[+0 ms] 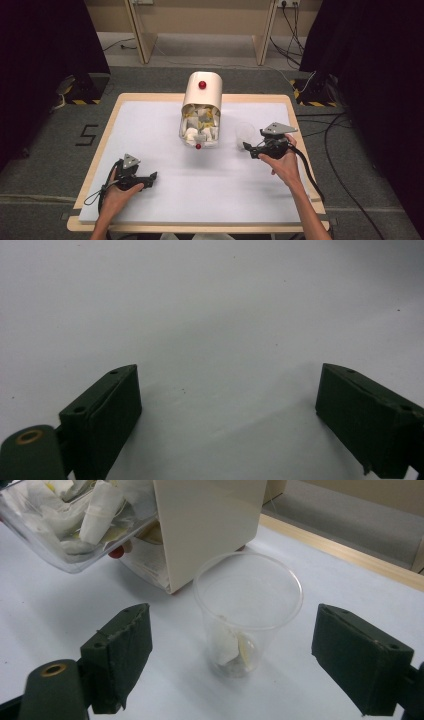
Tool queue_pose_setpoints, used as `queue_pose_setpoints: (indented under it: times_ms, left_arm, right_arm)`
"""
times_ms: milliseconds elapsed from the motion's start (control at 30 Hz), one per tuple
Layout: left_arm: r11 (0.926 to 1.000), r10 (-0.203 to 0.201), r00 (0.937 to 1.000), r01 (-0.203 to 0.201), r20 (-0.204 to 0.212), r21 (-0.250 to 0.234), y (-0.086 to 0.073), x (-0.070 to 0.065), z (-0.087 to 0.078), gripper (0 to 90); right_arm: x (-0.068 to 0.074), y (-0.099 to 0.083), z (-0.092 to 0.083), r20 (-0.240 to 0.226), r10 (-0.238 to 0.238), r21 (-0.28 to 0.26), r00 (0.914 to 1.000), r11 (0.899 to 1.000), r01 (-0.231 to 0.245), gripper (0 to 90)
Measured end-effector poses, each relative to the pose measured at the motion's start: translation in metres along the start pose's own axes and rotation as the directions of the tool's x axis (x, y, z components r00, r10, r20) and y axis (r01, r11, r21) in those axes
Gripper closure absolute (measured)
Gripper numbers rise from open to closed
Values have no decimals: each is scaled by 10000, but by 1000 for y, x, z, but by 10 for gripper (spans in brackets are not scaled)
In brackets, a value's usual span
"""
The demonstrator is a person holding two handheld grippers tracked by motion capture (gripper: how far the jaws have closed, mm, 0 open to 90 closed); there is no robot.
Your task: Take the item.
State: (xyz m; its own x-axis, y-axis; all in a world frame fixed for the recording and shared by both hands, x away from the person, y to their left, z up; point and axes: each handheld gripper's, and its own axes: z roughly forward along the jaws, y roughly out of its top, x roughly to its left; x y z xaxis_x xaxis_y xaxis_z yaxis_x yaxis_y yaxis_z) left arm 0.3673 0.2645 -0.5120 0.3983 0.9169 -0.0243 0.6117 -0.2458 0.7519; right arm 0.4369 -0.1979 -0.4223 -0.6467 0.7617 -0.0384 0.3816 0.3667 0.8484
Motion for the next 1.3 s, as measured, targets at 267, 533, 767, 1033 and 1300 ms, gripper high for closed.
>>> queue_pose_setpoints:
  times_ms: [267,533,767,1033,1300]
  left_arm:
    - [10000,-9,10000,9,-1,-6,0,0,0,100]
    - [10000,-11,10000,11,0,-8,0,0,0,100]
    - [10000,0,10000,0,-1,0,0,0,0,100]
    - [10000,-7,10000,7,2,-5,0,0,0,100]
    - [10000,10,10000,-10,-5,-2,0,0,0,100]
  right_arm:
    - [5,-7,0,-51,-52,119,10000,9999,53,174]
    - [7,-14,-1,15,-73,160,10000,9998,72,176]
    - [11,-25,2,-8,-131,480,9999,9988,131,180]
    - [16,-35,3,-160,-186,650,9997,9977,196,190]
    - [20,-43,1,-137,-275,858,9995,9959,285,193]
